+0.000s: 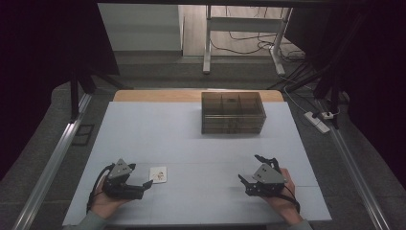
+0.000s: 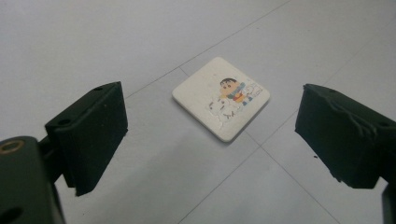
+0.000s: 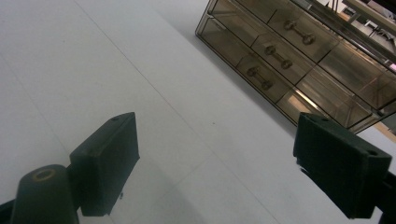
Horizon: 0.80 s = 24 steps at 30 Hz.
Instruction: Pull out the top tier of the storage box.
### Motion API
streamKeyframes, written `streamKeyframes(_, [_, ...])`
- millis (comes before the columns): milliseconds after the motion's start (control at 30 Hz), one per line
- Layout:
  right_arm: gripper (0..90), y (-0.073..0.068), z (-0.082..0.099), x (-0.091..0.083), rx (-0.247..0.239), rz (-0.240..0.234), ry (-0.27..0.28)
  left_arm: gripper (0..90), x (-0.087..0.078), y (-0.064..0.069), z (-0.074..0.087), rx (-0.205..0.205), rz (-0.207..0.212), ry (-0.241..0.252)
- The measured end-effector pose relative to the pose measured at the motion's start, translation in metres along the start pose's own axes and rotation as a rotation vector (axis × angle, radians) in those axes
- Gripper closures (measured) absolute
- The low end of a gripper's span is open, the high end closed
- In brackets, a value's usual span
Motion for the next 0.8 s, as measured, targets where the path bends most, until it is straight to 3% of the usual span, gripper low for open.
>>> streamKeyframes(300, [14.4, 0.0048, 0.0001, -0.0023, -0.040, 0.047, -0.015, 9.4, 0.0005, 0.0002, 0.0004, 0.002, 0.002, -0.004])
streamKeyframes(600, [15.4, 0.0073, -0.0013, -0.0030, -0.119, 0.099, -0.047, 9.4, 0.0012, 0.0000, 0.0005, -0.001, 0.000, -0.005])
streamKeyframes(800, [15.4, 0.0091, -0.0050, -0.0034, -0.136, 0.119, -0.042, 9.4, 0.0015, 0.0004, 0.0005, 0.002, 0.001, -0.006])
Point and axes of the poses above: each handheld gripper's, and its own axes: x roughly forward along the jaws, z roughly out of its underside, y roughly to its right, the point moved 7 cm from there along x, roughly forward along the jaws, and after that the axes turned 13 degrees about -z, right-handed, at the moved point
